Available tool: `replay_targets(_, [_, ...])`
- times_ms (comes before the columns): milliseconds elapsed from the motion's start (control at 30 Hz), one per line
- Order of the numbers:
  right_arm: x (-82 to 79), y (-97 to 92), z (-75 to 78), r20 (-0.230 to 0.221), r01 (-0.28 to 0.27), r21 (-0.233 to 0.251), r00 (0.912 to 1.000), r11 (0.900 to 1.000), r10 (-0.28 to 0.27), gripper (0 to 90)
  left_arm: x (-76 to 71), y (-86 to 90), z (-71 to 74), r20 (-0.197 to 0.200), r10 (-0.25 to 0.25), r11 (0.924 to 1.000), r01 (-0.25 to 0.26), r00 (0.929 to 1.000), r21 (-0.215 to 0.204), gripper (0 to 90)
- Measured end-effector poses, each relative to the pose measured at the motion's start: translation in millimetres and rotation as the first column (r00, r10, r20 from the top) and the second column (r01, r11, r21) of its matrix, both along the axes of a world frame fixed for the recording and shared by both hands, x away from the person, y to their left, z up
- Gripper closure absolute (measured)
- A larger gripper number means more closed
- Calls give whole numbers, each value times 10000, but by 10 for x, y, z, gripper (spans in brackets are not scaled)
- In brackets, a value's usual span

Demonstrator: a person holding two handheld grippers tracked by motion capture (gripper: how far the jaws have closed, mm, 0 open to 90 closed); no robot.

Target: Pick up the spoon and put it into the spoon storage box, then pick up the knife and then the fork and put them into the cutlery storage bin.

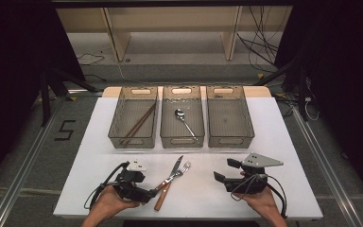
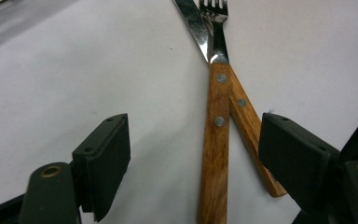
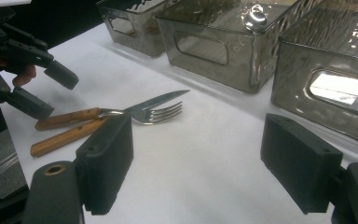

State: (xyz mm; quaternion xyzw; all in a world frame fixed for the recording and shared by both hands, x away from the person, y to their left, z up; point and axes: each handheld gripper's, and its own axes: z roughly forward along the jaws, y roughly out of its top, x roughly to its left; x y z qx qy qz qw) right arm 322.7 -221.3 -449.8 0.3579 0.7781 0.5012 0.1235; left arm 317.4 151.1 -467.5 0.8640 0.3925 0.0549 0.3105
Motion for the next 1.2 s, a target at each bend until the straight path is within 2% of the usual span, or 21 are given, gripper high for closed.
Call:
replay_targets(133, [-26,-21,-12,-58,30,-4,10000,10000,-30,261,9,-48,-7,-155,-141,9991,147,9998,406,264])
replay_targets(300, [-52,-26,-26,-64,28,15,10000,10000,-28,261,23,-85,-26,-359,-333,9974,355,9988,624,295])
replay_targets(500, [-82,-41,-36,-110,64,4,9999,10000,-64,263,52,-99,-85,-668,-382,9966,429,9970,701,348])
replay_targets(567, [-84,-51,-41,-91,73,-19,9999,10000,-74,262,57,-102,-95,-706,-415,9951,476,9966,870,367])
replay_targets(667, [-87,-65,-46,-137,98,56,9999,9999,-97,262,57,-112,-103,-783,-389,9955,455,9962,833,399])
replay_targets(967, [-96,-73,-52,-121,72,49,9999,10000,-72,267,23,-118,-95,-611,-342,9916,415,9975,1221,521])
replay_targets(1200, [-98,-50,-57,-138,23,8,9999,10000,-23,272,-5,-124,-97,-476,-459,9898,519,9978,1324,541])
